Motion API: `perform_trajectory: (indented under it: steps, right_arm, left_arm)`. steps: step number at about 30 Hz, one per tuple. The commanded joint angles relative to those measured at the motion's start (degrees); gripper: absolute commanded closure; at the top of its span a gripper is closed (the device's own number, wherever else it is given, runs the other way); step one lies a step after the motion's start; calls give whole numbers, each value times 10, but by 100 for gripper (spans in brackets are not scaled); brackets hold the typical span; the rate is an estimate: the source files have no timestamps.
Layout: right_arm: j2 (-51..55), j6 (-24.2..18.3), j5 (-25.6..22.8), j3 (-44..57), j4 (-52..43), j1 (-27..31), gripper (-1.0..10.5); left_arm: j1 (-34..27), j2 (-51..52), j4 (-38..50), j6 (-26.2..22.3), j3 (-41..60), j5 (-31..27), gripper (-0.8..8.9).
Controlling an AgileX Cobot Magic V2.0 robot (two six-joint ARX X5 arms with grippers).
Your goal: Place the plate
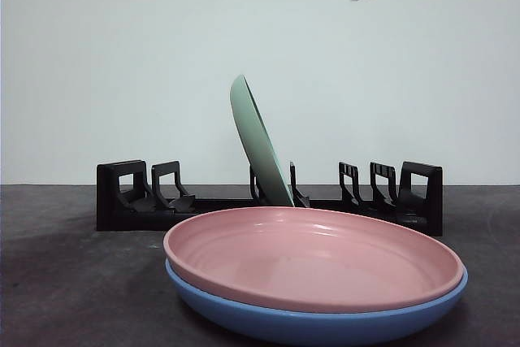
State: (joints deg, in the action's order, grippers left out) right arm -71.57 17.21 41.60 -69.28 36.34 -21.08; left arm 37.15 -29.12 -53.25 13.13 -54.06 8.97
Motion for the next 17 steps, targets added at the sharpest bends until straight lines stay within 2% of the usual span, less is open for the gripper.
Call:
perform_trajectory:
  steps: [1,14,17]
  right_arm:
    - [-69,5,-2,-50,-5,-3,512]
    - [-303,-7,0,-264,-19,-32,512]
    - [-330,-7,-30,-277,-34,-45,513]
  left_arm:
    - [3,7,-10,13,-9,-2,283]
    - [3,33,-25,19,-9,-2,284]
    - [3,33,-25,20,-9,-2,284]
